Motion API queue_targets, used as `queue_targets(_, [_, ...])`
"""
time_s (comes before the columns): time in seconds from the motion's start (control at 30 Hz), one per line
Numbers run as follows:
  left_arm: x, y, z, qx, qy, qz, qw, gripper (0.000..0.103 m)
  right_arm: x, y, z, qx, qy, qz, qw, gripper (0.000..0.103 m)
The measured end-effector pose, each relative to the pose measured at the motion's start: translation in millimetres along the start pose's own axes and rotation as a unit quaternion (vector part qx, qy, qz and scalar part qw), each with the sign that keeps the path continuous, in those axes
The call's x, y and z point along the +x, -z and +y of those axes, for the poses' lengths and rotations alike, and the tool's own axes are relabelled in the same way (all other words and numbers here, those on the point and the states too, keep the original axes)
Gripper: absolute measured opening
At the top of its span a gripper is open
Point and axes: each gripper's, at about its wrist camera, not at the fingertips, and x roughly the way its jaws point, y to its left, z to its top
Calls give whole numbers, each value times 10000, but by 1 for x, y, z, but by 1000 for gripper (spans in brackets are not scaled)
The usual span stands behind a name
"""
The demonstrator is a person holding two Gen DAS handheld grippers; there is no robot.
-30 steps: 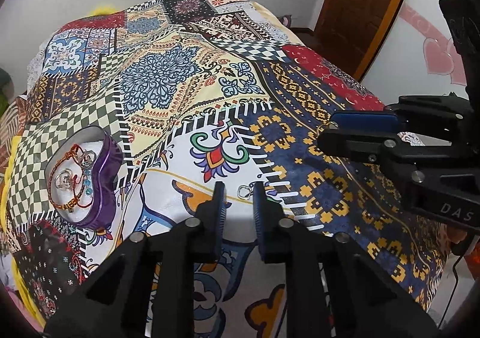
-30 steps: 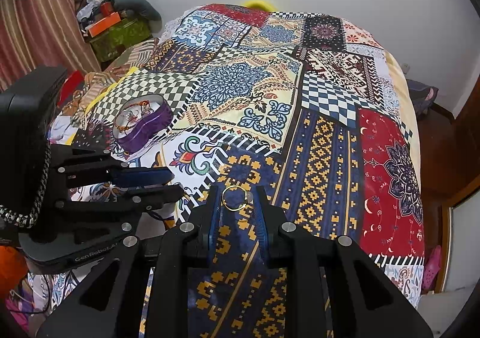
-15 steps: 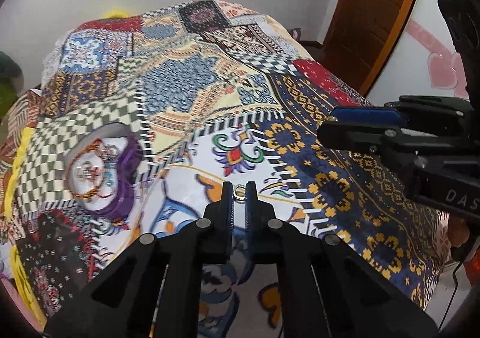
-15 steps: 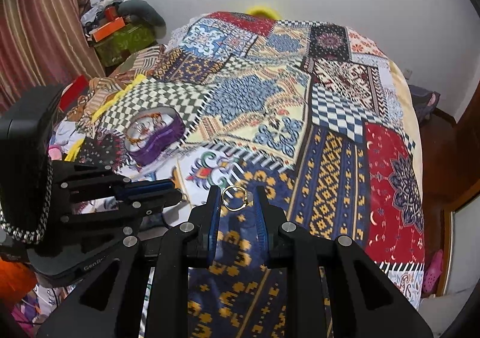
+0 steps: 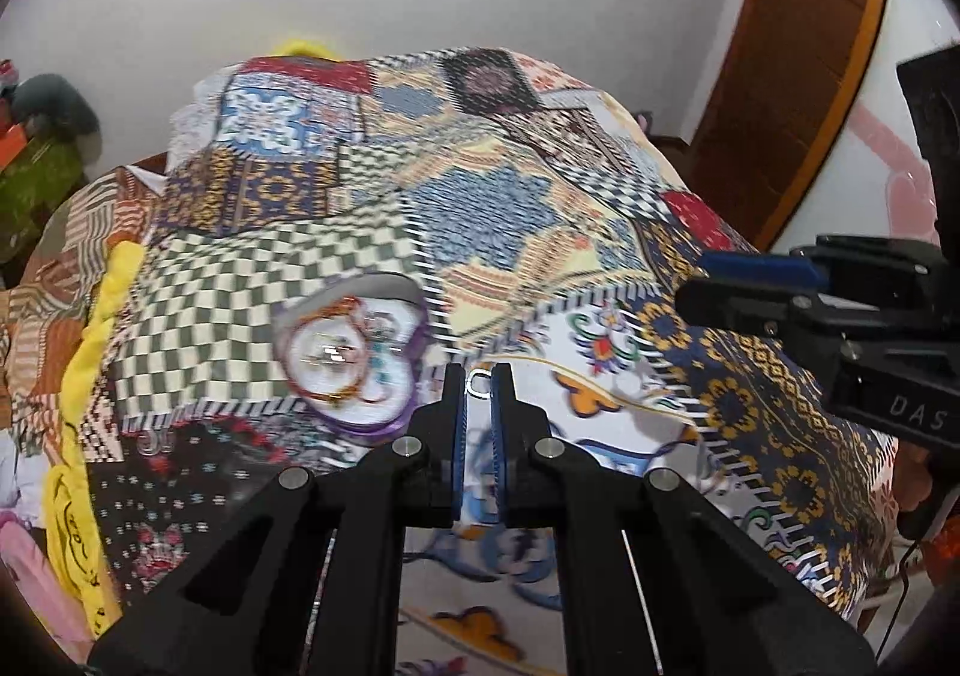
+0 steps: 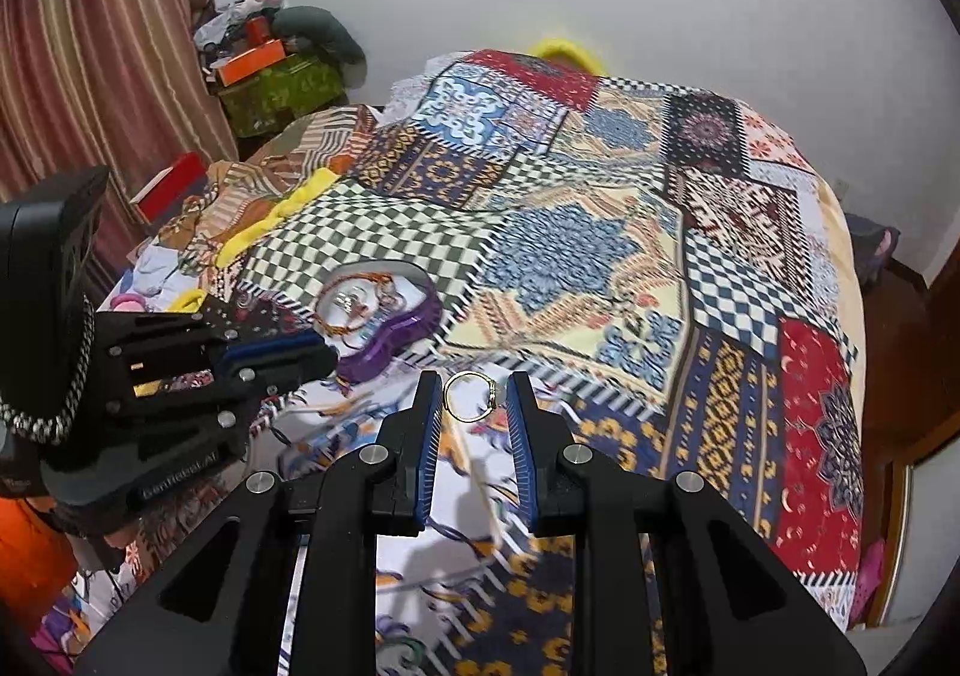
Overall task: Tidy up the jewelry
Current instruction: 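Lower both rings into the purple tin and open both tools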
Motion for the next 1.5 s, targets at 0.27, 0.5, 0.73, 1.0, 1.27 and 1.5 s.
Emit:
queue_targets(0.27, [-5,-4,37,-273,-149,-118,9994,6,20,-14,20,-125,-162,60,9998,20])
queue_targets(0.5, [3,-7,60,-399,-216,-154,9989,6,43,-26,31,-169,-284,147,9993,20])
queue_targets(0.73, [23,-9,76,-496,-179,-35,9986,6,67,-39,36,-172,-351,249,9989,20])
queue_targets(1.0, [50,-8,83,-481,-133,152,9986,6,93,-49,41,-221,-457,525,9973,20])
queue_targets(1.27, [63,-12,94,-645,-56,190,9977,6,113,-52,43,-344,-375,708,9962,20])
queue_targets(1.5, [58,-14,99,-693,-16,131,9975,6,124,-50,47,-435,-373,805,9951,20])
